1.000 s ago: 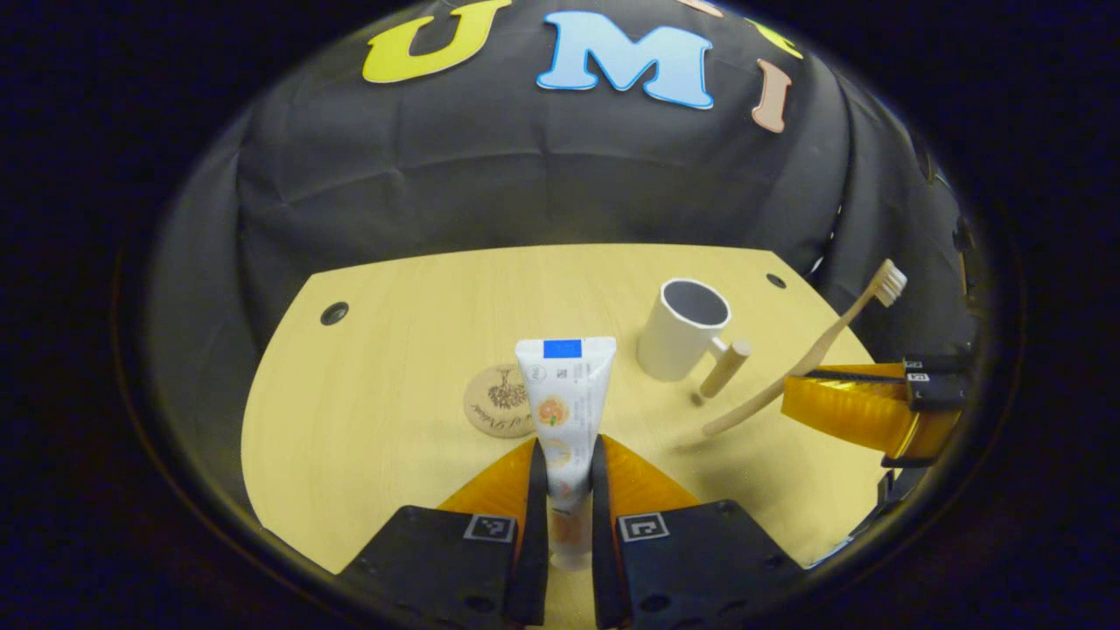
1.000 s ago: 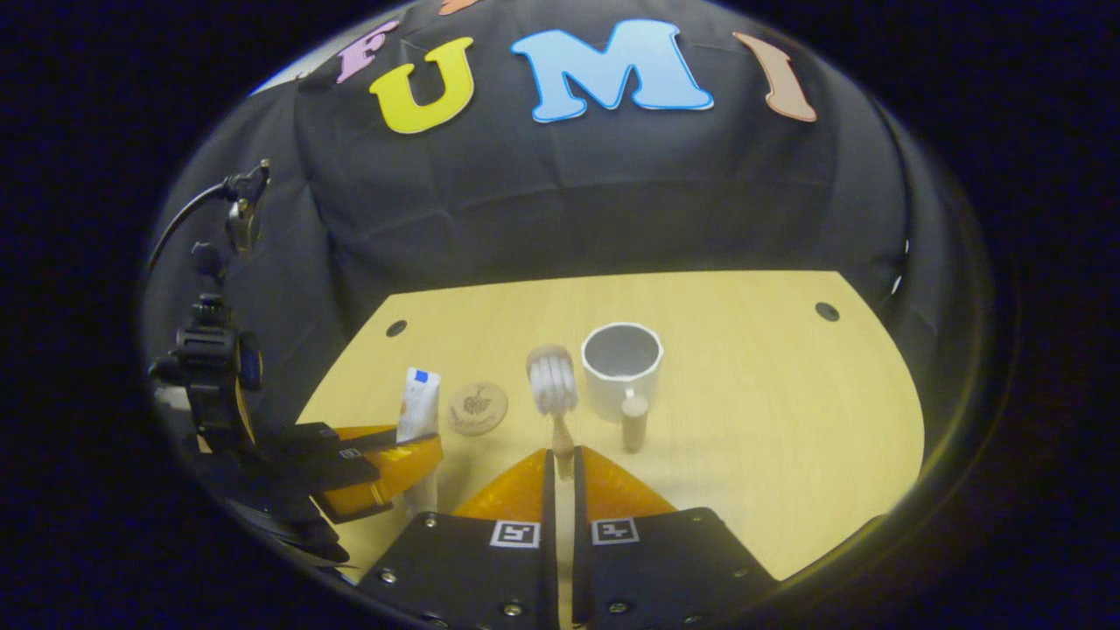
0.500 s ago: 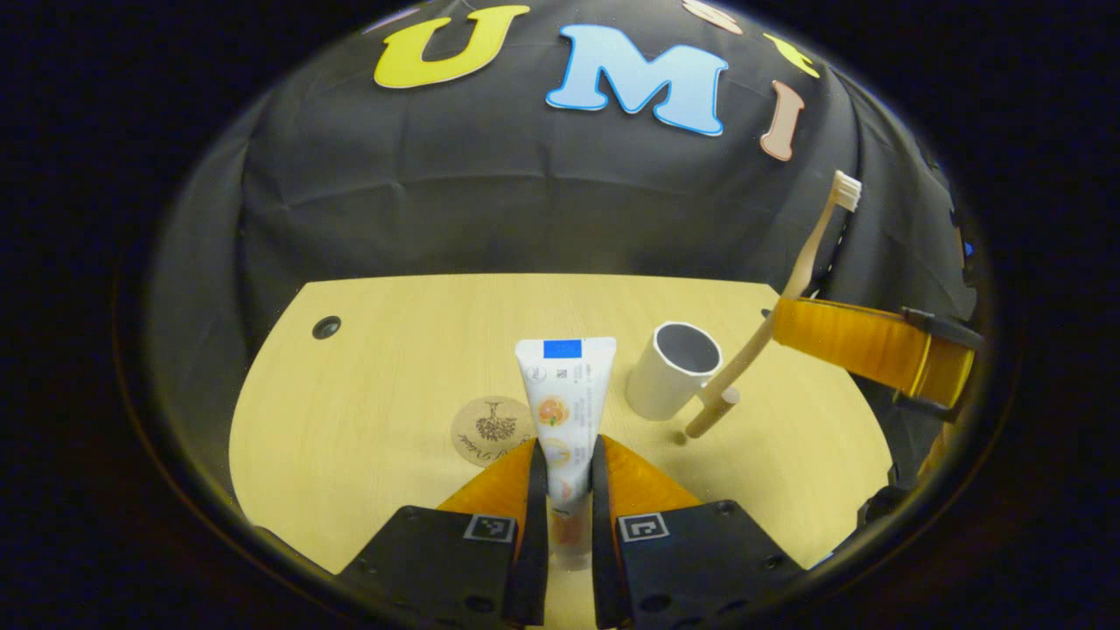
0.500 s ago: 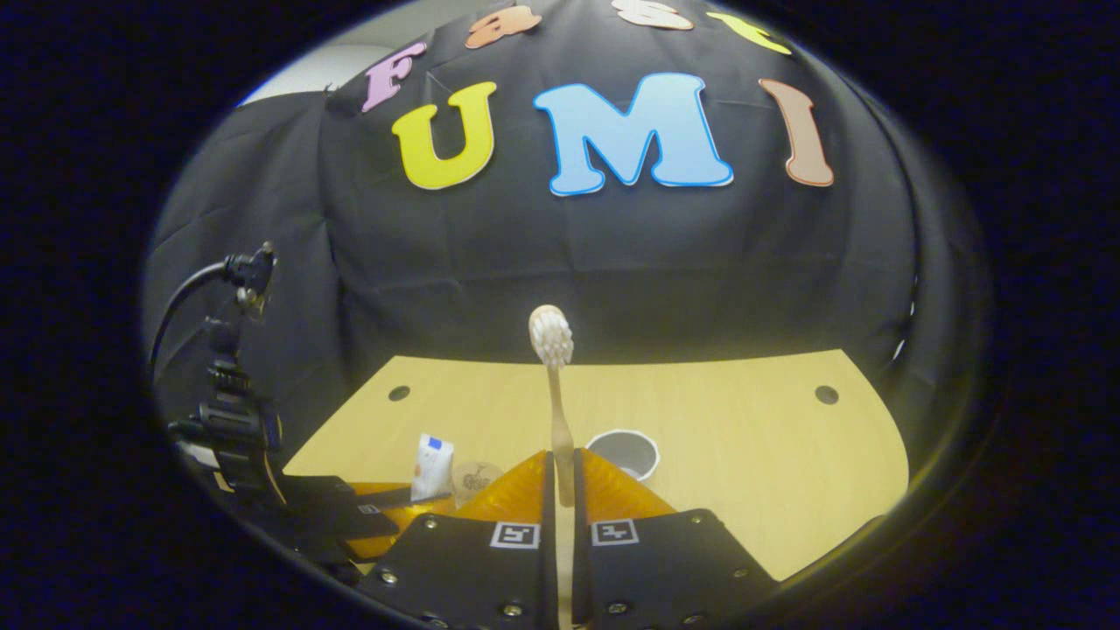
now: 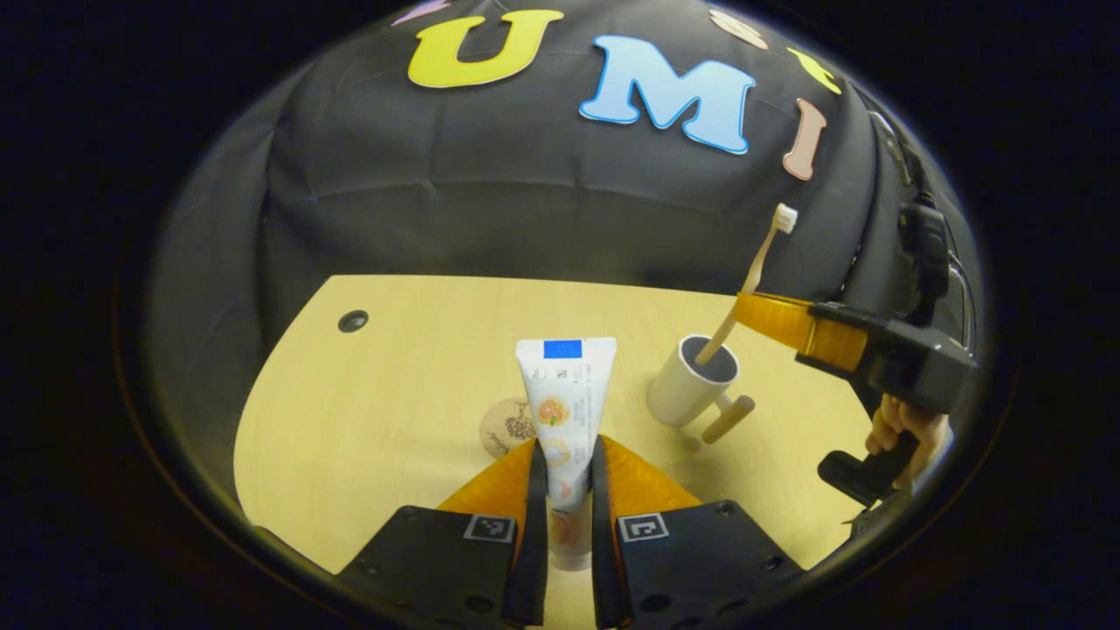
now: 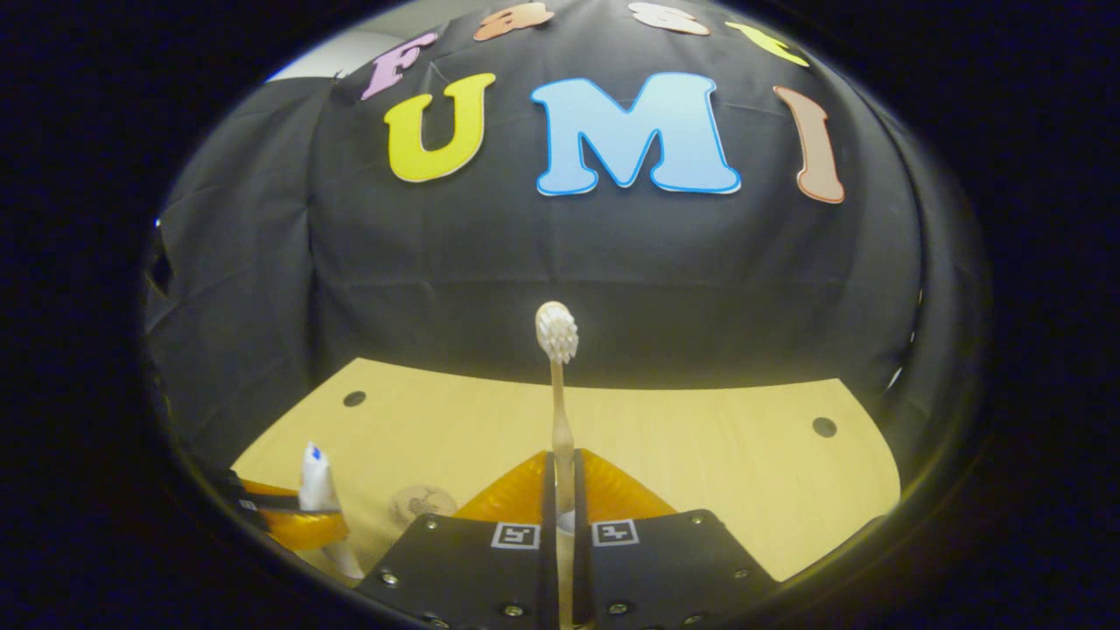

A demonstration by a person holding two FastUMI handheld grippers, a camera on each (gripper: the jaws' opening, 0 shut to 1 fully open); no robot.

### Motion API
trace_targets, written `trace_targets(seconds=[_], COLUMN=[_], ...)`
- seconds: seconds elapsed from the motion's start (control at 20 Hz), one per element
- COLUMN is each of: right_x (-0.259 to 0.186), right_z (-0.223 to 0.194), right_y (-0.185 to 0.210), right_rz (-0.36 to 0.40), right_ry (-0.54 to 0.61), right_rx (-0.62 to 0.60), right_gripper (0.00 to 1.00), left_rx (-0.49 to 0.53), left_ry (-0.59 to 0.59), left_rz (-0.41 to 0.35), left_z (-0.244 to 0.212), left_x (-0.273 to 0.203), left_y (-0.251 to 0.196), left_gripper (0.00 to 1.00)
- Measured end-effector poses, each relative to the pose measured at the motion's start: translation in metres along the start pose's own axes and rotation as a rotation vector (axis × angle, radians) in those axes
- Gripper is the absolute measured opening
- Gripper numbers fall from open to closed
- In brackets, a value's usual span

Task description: Put the toothbrush and toothpaste on the desktop into the cup, then pick up the cup and place it on the coaster on the desktop.

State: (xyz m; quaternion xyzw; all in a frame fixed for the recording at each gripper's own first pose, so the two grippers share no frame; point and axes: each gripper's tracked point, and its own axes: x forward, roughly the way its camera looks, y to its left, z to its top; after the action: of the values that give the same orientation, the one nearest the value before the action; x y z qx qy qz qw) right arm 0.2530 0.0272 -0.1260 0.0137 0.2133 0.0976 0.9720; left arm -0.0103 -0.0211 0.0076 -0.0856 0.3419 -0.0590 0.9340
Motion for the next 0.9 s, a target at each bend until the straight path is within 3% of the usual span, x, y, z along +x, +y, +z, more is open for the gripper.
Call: trace_targets(seconds=[0.3, 0.4, 0.5, 0.65, 0.9], right_x=[0.009, 0.006, -0.001, -0.015, -0.049], right_z=[-0.026, -0.027, -0.026, -0.024, -0.021], right_y=[-0.003, -0.004, -0.008, -0.013, -0.035], right_rz=[-0.024, -0.024, -0.031, -0.037, -0.058], right_ry=[0.094, 0.097, 0.095, 0.086, 0.067], right_rx=[-0.003, -0.013, -0.032, -0.037, 0.022], right_gripper=[0.08, 0.21, 0.45, 0.88, 0.88], left_rx=[-0.023, -0.02, -0.017, -0.024, -0.045], left_ry=[0.011, 0.009, 0.002, -0.016, -0.09], left_rz=[0.003, -0.001, -0.008, -0.033, -0.099], left_z=[-0.006, -0.005, -0.002, 0.003, 0.024], left_x=[0.003, 0.003, 0.006, 0.01, 0.021], left_y=[0.006, 0.003, -0.002, -0.015, -0.044], left_gripper=[0.28, 0.28, 0.28, 0.28, 0.28])
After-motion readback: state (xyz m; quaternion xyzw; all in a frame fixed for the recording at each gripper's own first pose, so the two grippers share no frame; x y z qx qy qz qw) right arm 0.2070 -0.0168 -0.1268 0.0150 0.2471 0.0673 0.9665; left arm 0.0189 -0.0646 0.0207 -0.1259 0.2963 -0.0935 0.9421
